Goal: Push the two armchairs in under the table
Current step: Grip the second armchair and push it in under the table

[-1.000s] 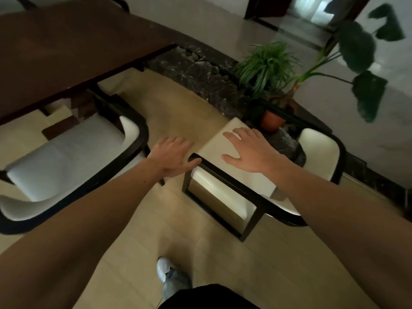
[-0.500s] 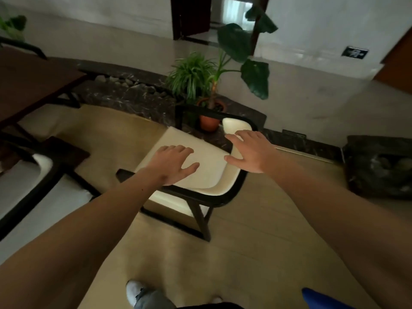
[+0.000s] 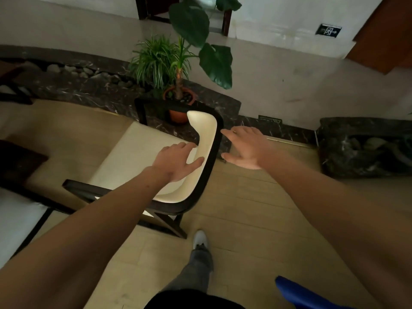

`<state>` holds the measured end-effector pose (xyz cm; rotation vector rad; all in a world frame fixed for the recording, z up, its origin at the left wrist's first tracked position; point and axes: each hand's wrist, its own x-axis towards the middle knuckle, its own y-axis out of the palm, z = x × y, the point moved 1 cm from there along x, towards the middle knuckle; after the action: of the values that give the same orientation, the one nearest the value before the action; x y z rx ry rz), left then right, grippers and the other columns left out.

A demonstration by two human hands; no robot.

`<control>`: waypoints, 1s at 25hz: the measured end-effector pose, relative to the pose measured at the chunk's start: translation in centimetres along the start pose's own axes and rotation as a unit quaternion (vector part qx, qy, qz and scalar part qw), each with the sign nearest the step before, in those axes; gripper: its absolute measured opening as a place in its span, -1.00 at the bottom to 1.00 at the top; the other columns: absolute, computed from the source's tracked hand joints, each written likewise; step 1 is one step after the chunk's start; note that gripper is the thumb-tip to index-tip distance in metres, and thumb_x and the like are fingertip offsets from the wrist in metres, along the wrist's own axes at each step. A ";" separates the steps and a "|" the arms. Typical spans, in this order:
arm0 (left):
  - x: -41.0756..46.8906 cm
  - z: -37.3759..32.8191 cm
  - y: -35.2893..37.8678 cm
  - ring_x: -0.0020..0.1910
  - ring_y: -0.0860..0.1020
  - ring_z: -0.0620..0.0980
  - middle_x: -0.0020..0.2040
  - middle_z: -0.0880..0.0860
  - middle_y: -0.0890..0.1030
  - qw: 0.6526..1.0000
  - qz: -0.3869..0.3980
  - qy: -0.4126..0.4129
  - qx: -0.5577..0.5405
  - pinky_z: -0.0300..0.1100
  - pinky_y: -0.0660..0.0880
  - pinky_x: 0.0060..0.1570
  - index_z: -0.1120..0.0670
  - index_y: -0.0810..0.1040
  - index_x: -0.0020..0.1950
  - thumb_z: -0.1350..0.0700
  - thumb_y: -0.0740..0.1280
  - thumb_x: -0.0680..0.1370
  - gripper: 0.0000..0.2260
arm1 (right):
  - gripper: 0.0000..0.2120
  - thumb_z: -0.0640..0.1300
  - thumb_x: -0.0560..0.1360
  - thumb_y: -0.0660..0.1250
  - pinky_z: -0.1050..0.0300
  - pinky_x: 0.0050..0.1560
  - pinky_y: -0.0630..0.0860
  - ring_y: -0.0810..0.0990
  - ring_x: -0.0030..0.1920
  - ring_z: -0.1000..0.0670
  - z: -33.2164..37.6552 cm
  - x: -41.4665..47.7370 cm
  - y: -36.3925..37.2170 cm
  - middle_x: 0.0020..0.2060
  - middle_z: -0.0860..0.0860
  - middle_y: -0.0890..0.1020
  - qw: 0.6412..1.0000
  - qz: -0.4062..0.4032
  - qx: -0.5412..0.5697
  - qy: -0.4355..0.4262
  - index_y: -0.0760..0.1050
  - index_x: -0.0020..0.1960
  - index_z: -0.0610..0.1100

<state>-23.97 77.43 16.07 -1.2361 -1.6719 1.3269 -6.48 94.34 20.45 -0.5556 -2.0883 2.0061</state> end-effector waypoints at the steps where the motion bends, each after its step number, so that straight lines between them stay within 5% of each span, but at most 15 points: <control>1: 1.2 0.1 0.5 0.18 0.52 0.10 0.29 0.06 0.53 1.000 0.002 -0.001 -0.002 0.04 0.40 0.14 0.00 0.34 0.46 -0.37 0.03 0.55 -0.37 | -0.28 0.32 0.55 0.12 -0.22 0.46 0.21 0.27 0.48 -0.21 -0.7 1.0 0.4 0.47 -0.18 0.33 1.000 0.006 0.000 -0.006 0.05 0.58 -0.01; 16: 9.1 4.1 7.7 0.24 0.49 0.09 0.40 0.06 0.44 0.968 0.066 -0.196 -0.145 0.02 0.43 0.15 -0.02 0.26 0.49 -0.38 0.16 0.52 -0.34 | -0.28 0.26 0.55 0.19 -0.18 0.38 0.27 0.33 0.42 -0.24 -5.6 17.2 4.5 0.45 -0.23 0.35 0.978 0.080 -0.037 -0.188 0.15 0.56 -0.09; 25: 11.5 1.6 11.9 0.29 0.44 0.09 0.41 0.06 0.41 0.914 0.086 -0.354 -0.179 0.02 0.39 0.16 -0.03 0.23 0.51 -0.38 0.23 0.48 -0.30 | -0.25 0.28 0.52 0.24 -0.17 0.42 0.24 0.31 0.43 -0.20 -8.8 25.9 9.1 0.46 -0.19 0.33 0.920 0.150 -0.053 -0.359 0.11 0.56 -0.05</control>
<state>-26.04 88.21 3.53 -1.1909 -2.4453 1.7727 -25.46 112.75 8.97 -0.1529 -2.6593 2.5693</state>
